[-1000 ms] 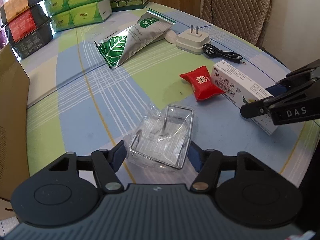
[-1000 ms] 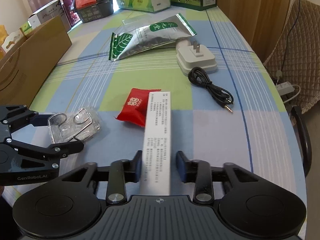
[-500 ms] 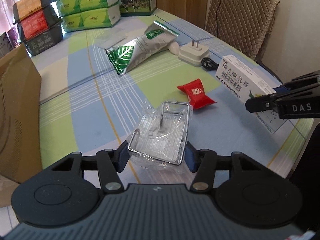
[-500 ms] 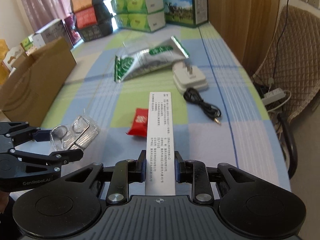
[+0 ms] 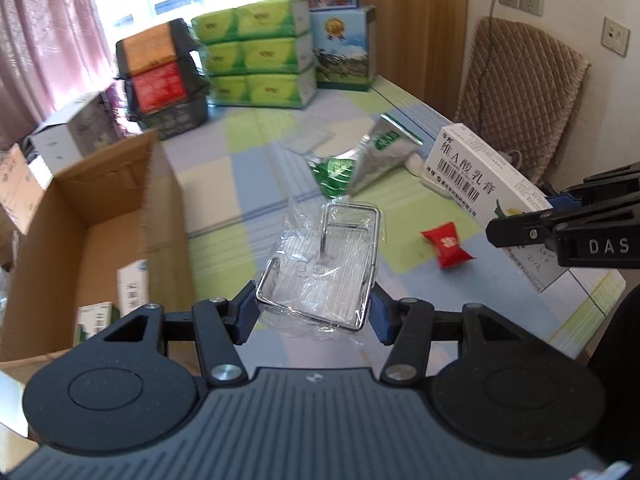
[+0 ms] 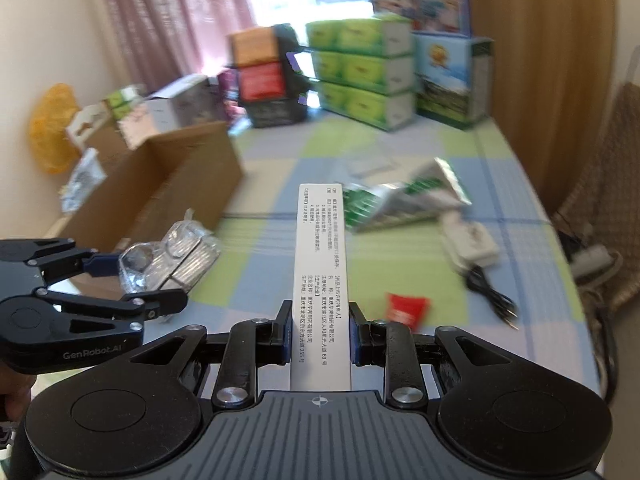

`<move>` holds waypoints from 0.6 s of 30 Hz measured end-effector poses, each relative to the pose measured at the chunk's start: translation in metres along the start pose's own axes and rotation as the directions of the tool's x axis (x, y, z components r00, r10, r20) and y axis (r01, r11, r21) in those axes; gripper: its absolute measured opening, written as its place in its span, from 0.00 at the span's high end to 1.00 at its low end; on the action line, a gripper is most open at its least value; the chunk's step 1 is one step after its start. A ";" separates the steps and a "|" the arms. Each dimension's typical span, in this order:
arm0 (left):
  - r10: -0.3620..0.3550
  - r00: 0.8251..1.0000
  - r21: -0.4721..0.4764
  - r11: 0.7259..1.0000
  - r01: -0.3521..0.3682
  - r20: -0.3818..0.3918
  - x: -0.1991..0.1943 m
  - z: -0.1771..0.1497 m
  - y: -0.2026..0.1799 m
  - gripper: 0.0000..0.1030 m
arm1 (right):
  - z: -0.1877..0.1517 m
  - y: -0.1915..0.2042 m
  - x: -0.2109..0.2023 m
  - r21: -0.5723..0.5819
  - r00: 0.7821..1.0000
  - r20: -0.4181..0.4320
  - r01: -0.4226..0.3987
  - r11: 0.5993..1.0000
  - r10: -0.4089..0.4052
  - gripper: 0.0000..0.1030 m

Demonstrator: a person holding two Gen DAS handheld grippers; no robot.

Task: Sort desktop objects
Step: 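Carry white box and wire rack into the cardboard box and release both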

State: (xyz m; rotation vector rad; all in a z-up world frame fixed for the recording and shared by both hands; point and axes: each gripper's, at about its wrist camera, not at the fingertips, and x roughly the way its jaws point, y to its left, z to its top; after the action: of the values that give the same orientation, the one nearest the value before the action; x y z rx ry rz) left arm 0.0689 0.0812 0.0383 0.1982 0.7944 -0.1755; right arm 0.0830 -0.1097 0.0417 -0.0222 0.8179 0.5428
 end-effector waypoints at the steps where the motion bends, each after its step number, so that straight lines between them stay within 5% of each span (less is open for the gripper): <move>1: 0.010 1.000 -0.010 1.000 -0.010 0.005 -0.006 0.001 0.009 0.51 | 0.005 0.011 0.002 -0.013 1.000 0.001 -0.017 1.000 0.017 0.78; 18: 0.191 0.981 -0.162 0.968 -0.191 -0.012 -0.041 -0.015 0.180 0.51 | 0.060 0.170 0.082 -0.202 0.980 -0.073 -0.196 0.960 0.185 0.78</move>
State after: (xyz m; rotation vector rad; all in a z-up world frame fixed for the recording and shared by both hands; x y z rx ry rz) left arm 0.0720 0.2618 0.0772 0.1194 0.7773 0.0712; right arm 0.0902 0.0876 0.0569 -0.1527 0.8171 0.8120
